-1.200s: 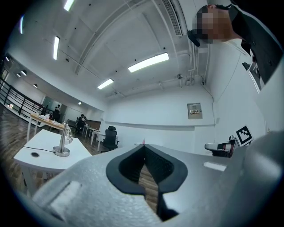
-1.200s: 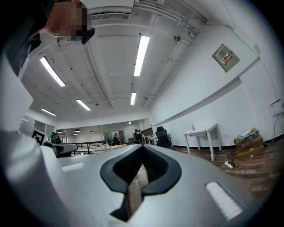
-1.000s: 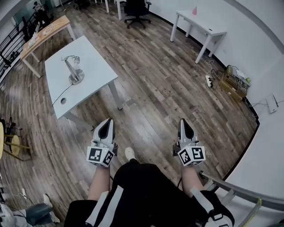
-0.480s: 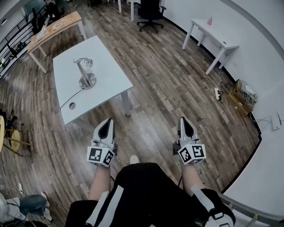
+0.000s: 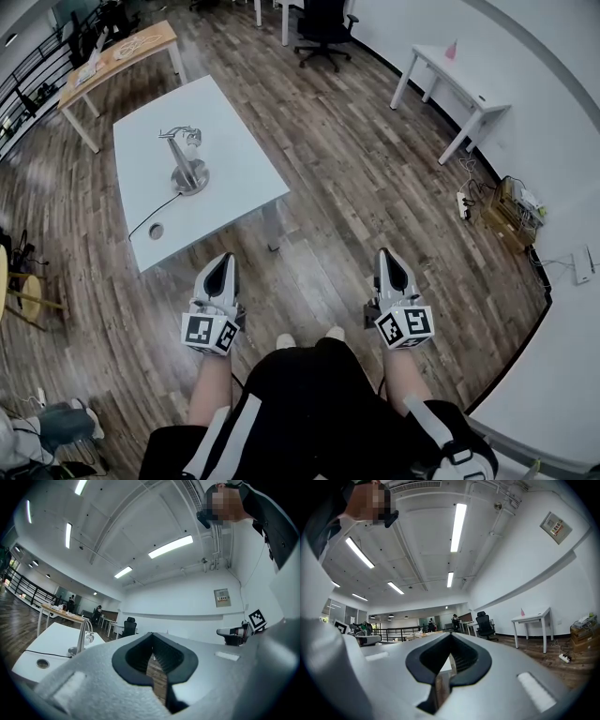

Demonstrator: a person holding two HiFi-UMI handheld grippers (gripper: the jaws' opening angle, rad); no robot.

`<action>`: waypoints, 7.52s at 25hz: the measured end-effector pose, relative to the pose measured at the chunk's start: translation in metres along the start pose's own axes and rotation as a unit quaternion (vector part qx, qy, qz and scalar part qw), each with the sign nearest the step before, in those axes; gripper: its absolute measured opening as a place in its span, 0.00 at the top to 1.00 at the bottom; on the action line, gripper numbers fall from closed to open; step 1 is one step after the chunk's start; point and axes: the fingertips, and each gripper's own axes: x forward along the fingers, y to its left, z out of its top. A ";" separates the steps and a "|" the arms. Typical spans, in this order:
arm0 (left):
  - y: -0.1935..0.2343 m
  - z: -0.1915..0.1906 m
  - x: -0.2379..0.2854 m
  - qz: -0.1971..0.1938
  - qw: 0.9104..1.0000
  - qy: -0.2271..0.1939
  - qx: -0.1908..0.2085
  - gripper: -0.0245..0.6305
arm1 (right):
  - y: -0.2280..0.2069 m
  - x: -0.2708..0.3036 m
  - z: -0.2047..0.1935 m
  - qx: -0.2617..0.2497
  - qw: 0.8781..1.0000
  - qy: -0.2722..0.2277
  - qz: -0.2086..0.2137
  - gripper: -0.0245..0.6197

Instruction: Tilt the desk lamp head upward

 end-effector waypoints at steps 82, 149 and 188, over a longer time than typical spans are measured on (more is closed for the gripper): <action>0.287 0.042 0.089 0.336 0.939 -0.032 0.069 0.96 | 0.171 0.501 -0.041 0.029 0.926 0.069 0.370 0.96; 0.366 -0.198 0.164 0.205 0.931 0.302 0.033 0.65 | 0.229 0.577 -0.158 0.021 0.875 0.229 0.426 0.96; 0.370 -0.215 0.170 0.191 0.930 0.313 0.034 0.66 | 0.316 0.577 -0.205 0.561 0.579 0.469 0.361 0.58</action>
